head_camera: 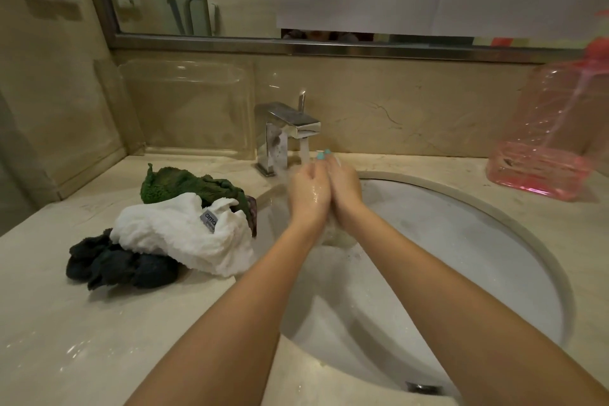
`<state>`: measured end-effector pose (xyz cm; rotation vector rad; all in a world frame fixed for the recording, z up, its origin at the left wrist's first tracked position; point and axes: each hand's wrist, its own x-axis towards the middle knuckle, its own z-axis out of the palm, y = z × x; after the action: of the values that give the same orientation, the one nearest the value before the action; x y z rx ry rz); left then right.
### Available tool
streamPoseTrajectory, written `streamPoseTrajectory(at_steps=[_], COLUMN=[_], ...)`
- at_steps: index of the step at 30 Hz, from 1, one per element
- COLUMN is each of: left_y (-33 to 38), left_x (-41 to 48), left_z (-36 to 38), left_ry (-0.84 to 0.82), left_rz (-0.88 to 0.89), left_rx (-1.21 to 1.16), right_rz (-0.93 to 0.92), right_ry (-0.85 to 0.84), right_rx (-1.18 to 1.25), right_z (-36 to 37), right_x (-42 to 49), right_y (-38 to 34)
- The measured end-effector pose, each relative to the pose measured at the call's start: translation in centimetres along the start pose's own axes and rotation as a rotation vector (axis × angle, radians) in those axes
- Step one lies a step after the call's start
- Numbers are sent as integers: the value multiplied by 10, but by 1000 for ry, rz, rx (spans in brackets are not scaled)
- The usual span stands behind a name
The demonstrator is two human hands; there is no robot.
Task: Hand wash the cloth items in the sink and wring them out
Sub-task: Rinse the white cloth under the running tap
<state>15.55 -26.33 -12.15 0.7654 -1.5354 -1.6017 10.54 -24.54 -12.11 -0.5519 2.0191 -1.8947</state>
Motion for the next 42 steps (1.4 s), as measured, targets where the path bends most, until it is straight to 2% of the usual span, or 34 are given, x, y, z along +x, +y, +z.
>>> streamPoseTrajectory(at_steps=[4, 7, 9, 10, 12, 14, 16, 20, 22, 25, 27, 30, 34, 37, 39, 42], left_y=[9, 8, 0, 2, 7, 15, 14, 14, 15, 25, 31, 28, 22, 14, 10, 8], left_x=[5, 23, 28, 22, 7, -12, -10, 10, 11, 3, 1, 10, 24, 29, 31, 18], left_z=[-4, -19, -21, -20, -9, 5, 11, -14, -23, -19, -15, -24, -40, -40, -39, -31], left_ry=[60, 114, 91, 65, 14, -112, -127, 67, 58, -71, -105, 27, 149, 123, 121, 42], left_rz=[-18, -112, -180, -203, -136, -89, -47, -167, -192, -173, -171, -212, -290, -264, -253, -42], left_rx=[-6, -33, -22, -78, -48, 8, 39, -48, -97, -86, -152, -266, -466, -460, -408, 90], right_rz=[-34, -209, -255, -248, -129, -25, -61, -294, -328, -217, -66, 241, 507, 531, 486, 371], right_ry=[37, -73, -108, -81, 38, 146, 159, -26, -49, 74, 69, -133, -441, -582, -556, -454], right_rx=[-44, -158, -242, -255, -167, -51, -65, -142, -188, -201, -219, -48, 158, 290, 271, 290], right_z=[-7, -4, -3, -5, -14, -26, -31, -12, -3, -15, -26, -39, -43, -31, -27, -22], right_x=[-18, -41, -46, -42, -25, -11, -11, -30, -29, -12, -1, 3, 0, -7, -11, -6], right_y=[-7, -11, -12, -14, -16, -16, -14, -19, -17, -8, 2, 16, 37, 42, 32, 18])
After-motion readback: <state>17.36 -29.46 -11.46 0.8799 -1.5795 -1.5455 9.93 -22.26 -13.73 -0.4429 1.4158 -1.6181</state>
